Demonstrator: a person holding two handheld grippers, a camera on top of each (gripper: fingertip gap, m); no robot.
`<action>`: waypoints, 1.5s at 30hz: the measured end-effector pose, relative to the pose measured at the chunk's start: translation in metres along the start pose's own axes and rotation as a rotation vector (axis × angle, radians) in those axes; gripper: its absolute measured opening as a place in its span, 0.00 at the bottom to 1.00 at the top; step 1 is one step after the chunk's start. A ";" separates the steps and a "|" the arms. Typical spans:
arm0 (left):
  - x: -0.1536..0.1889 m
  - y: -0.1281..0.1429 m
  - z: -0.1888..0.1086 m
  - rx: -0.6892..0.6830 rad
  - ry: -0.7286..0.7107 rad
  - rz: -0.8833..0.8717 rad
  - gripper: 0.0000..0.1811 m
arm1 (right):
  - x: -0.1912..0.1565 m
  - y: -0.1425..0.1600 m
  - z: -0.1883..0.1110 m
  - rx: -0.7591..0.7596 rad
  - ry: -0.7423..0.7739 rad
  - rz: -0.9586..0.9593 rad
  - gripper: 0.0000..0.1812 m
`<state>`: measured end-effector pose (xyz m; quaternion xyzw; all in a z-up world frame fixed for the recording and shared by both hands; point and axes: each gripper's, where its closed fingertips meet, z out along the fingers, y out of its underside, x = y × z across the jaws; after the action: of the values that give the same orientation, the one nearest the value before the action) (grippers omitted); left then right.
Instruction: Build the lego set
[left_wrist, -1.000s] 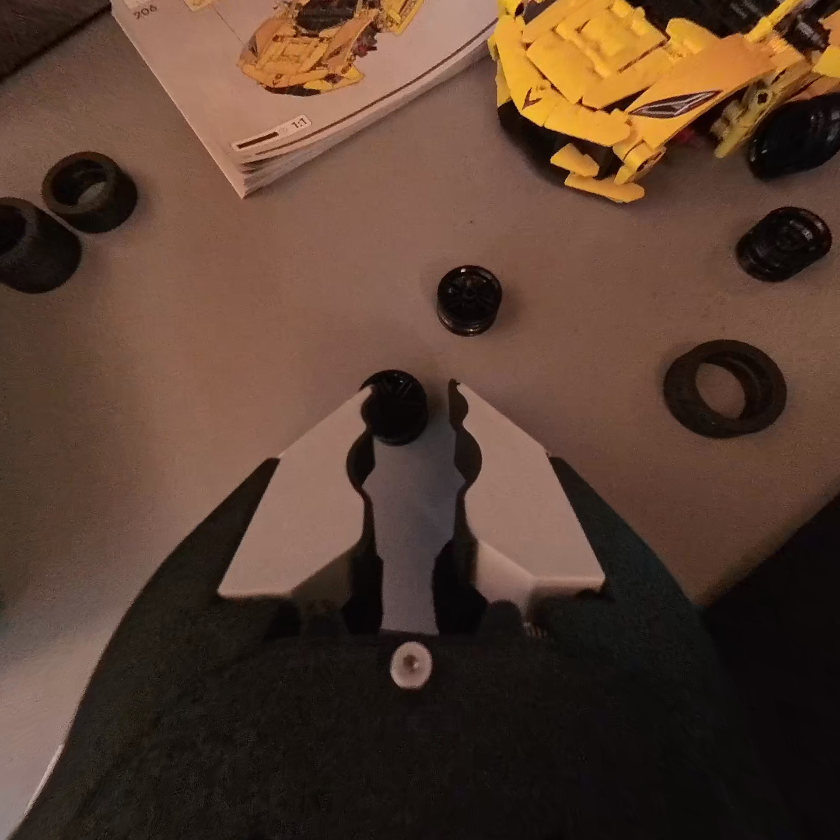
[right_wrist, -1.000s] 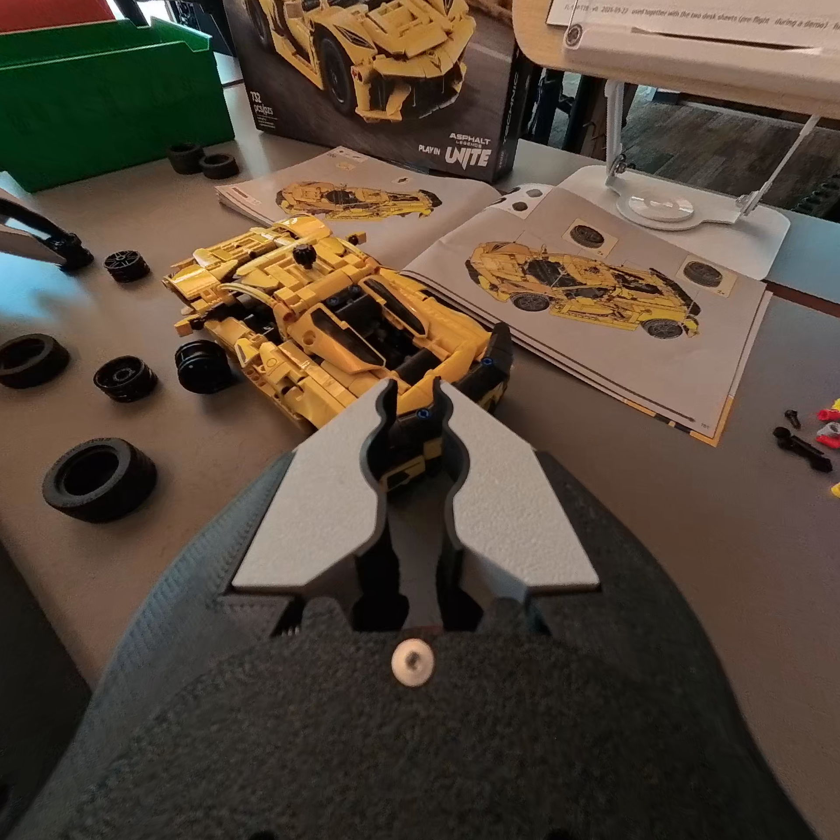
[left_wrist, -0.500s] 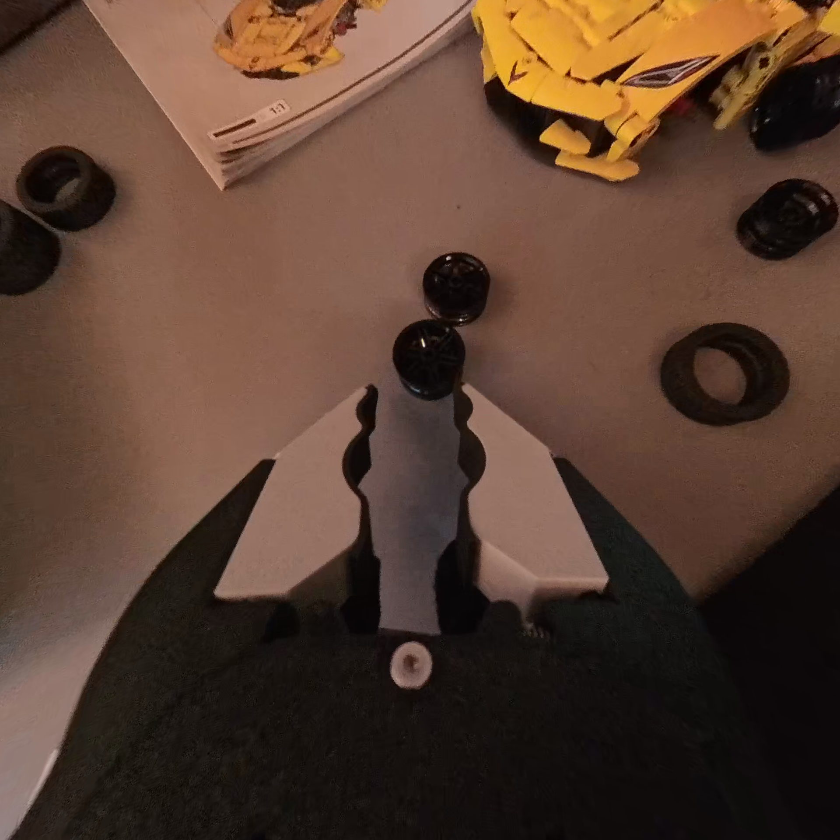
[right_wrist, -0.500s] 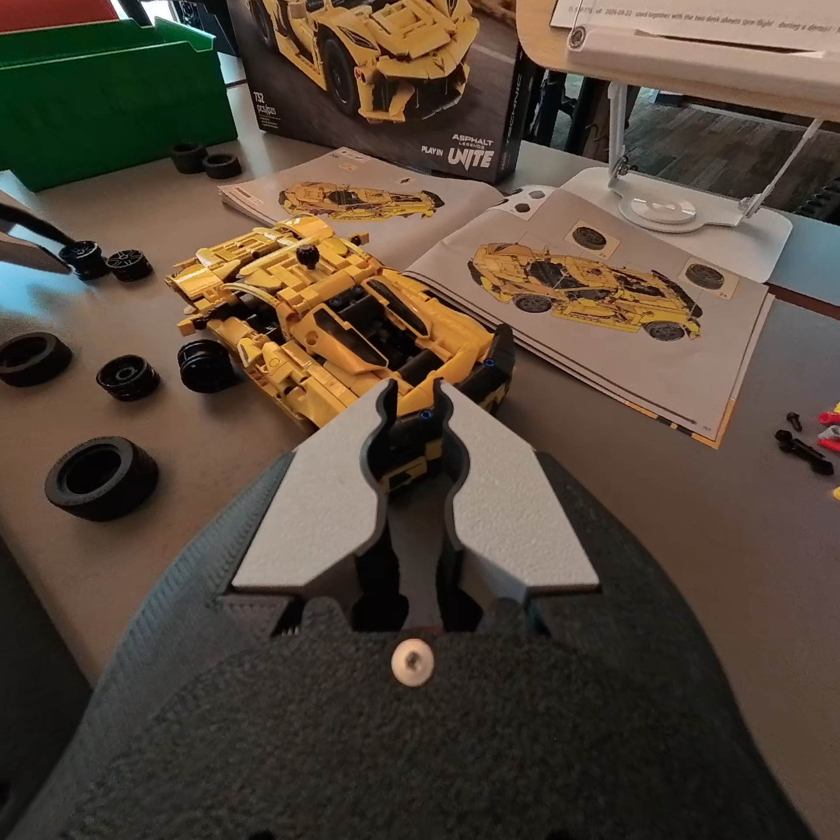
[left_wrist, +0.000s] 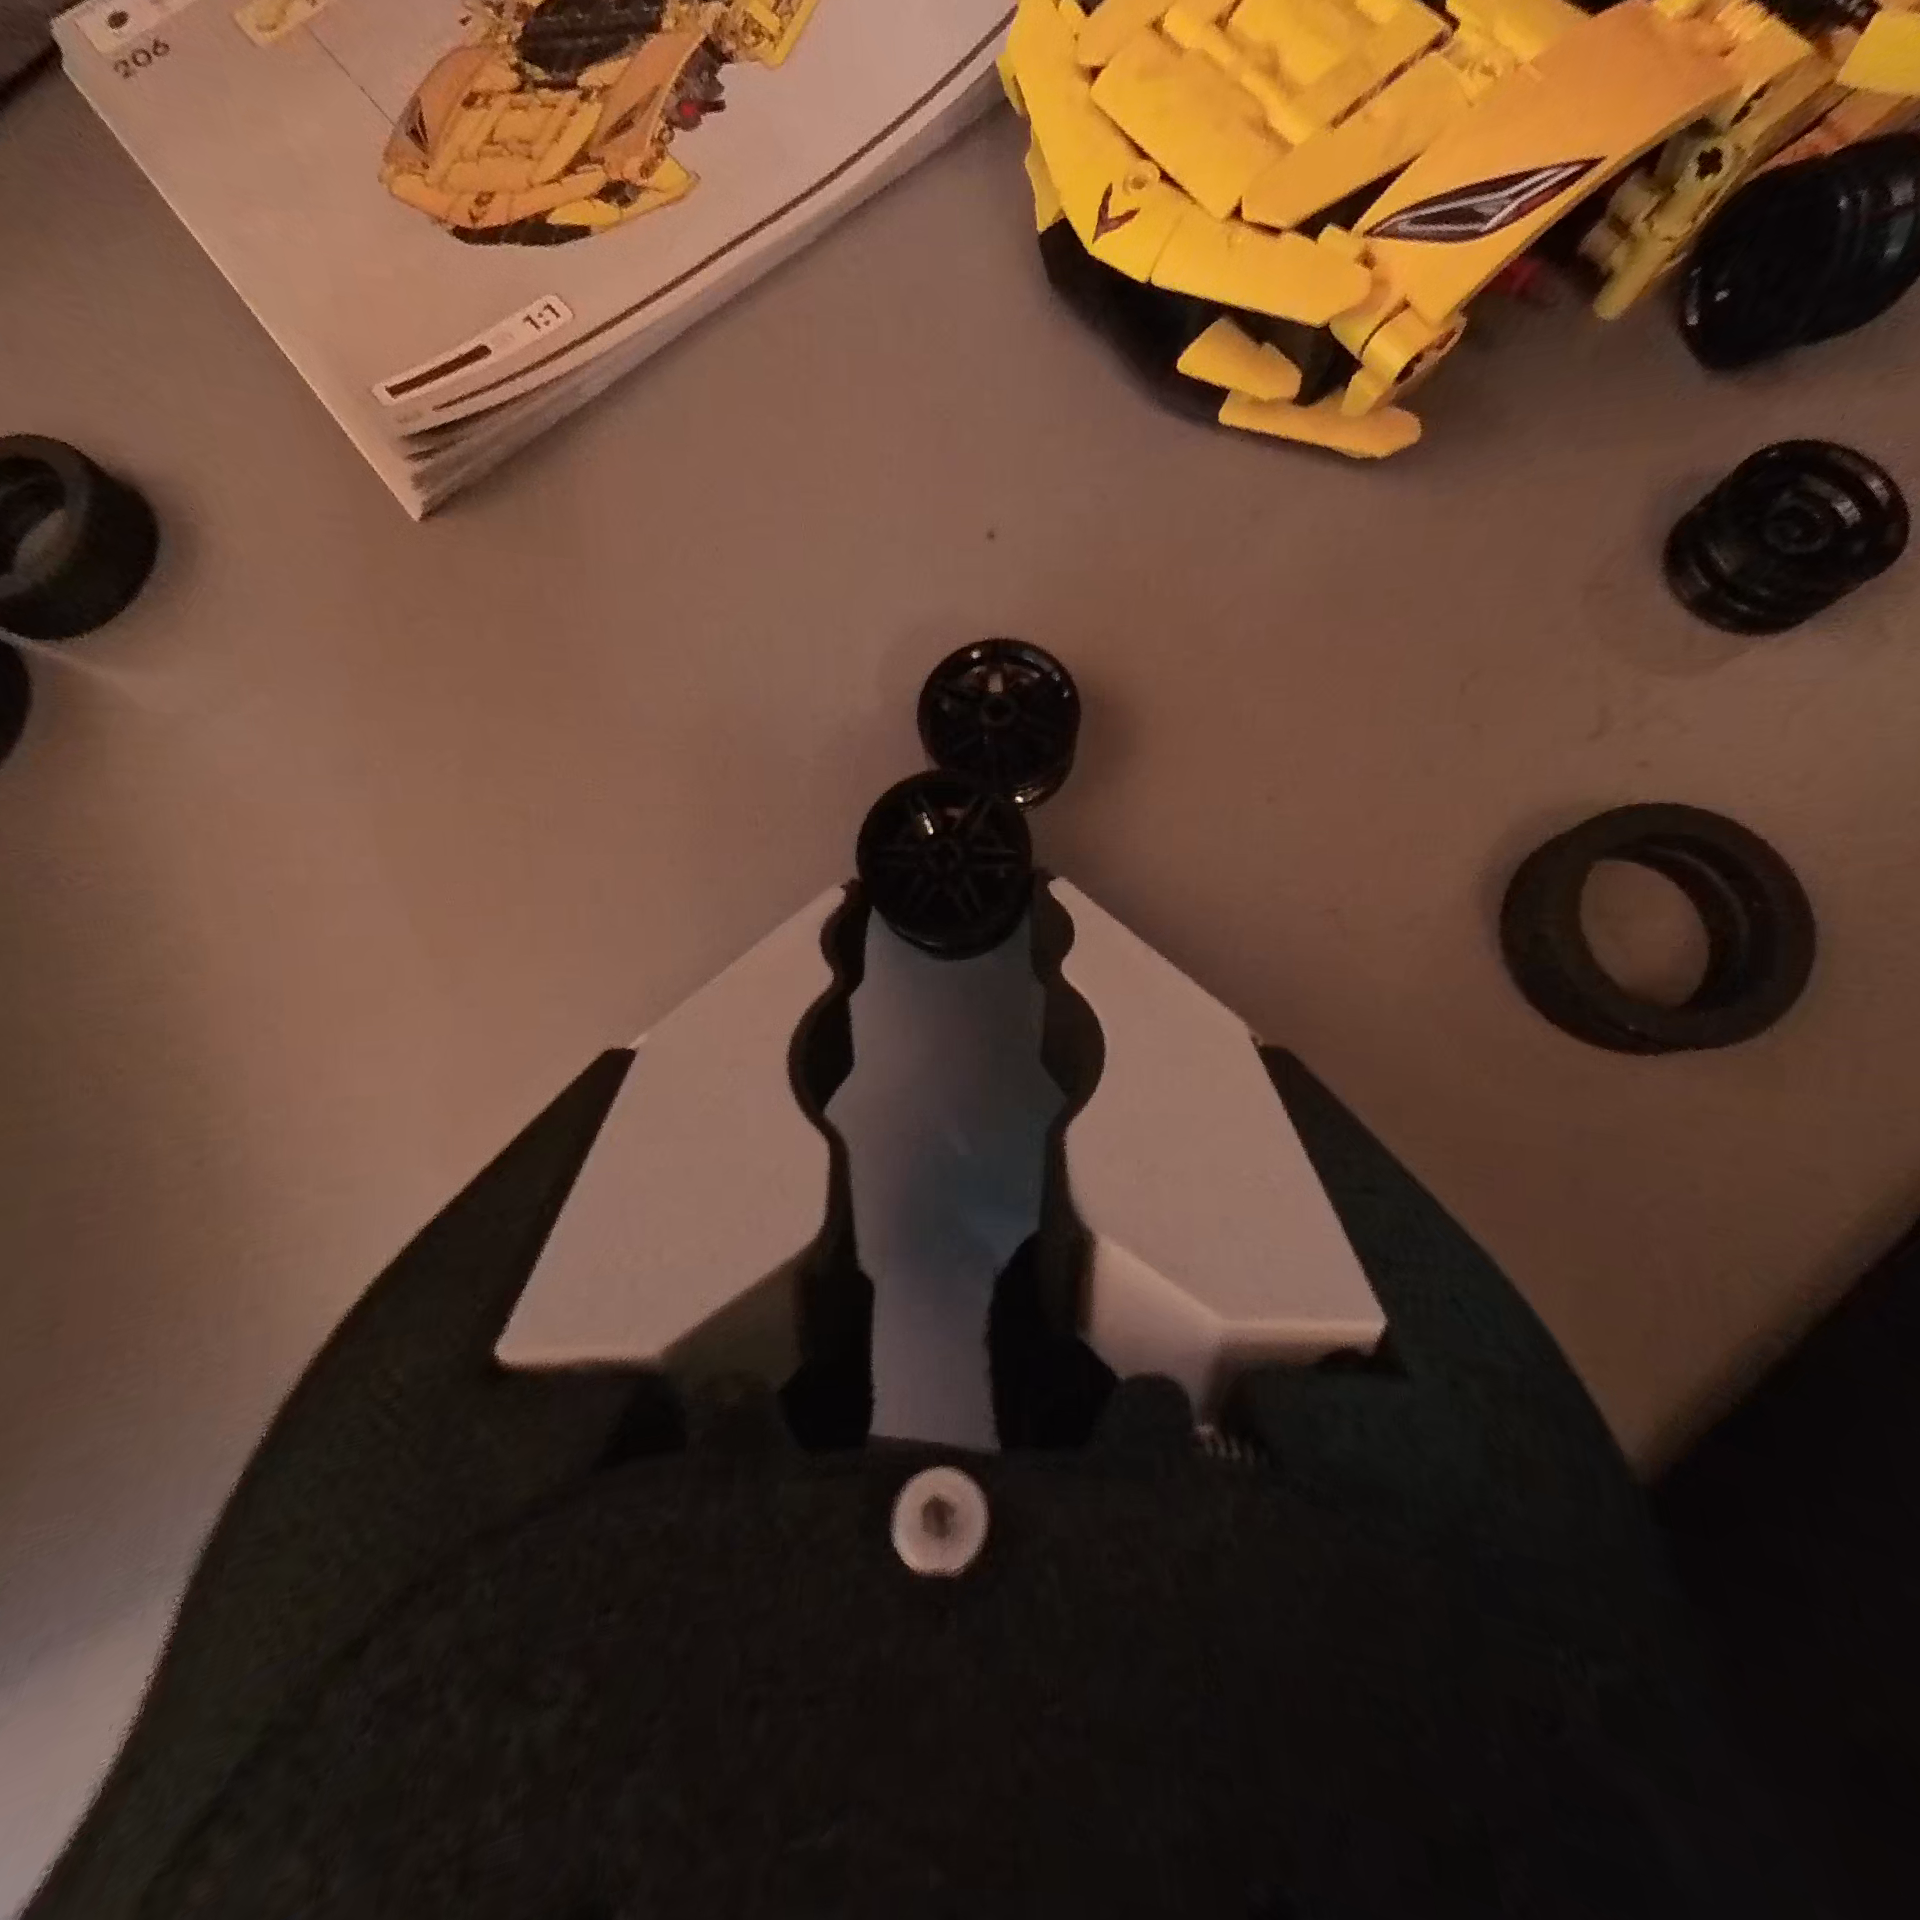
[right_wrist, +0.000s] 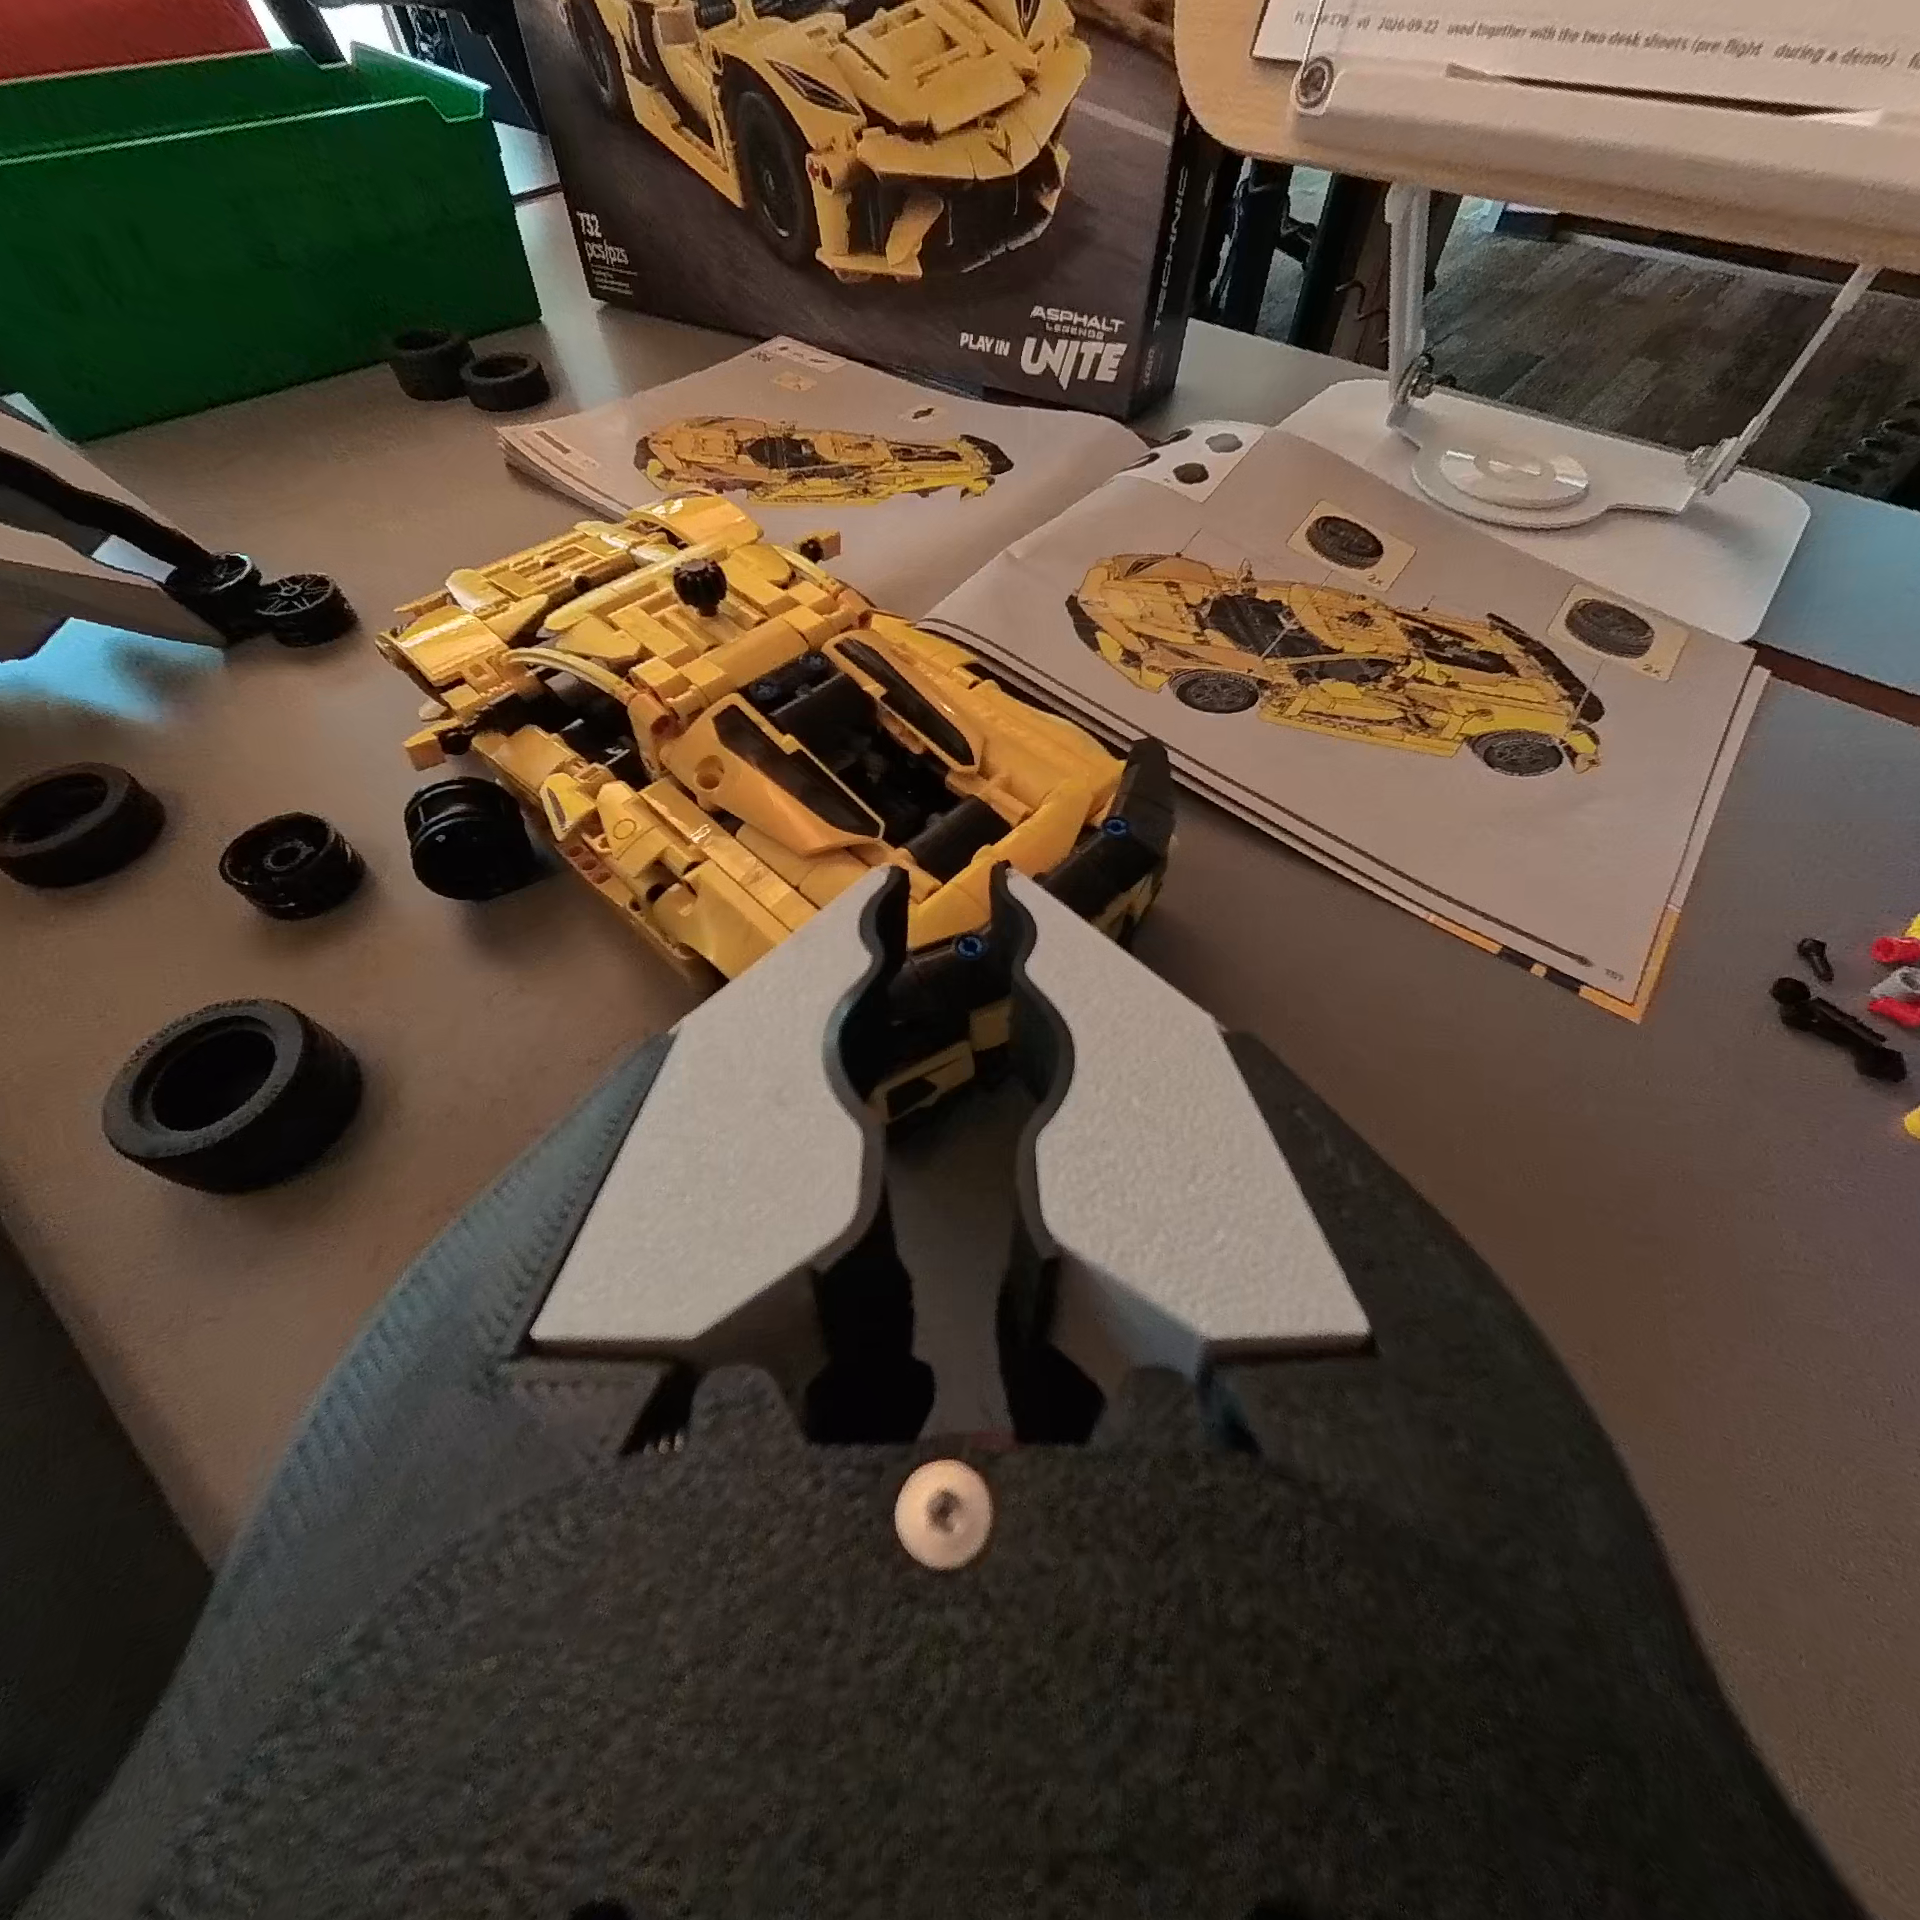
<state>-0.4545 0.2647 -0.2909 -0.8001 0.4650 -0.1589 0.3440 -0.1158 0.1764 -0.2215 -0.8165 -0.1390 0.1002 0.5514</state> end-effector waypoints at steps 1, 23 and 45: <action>0.000 0.000 0.000 0.001 0.001 0.000 0.18 | 0.000 0.000 0.000 0.000 0.000 0.000 0.08; -0.004 -0.022 -0.023 0.105 0.024 -0.028 0.26 | 0.008 -0.011 -0.006 0.062 0.005 0.045 0.07; 0.018 0.034 -0.032 -0.063 0.057 -0.064 0.18 | 0.006 -0.013 -0.006 0.072 -0.021 0.068 0.08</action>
<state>-0.4851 0.2256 -0.2927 -0.8202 0.4537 -0.1777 0.2999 -0.1097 0.1777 -0.2074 -0.7994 -0.1131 0.1324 0.5750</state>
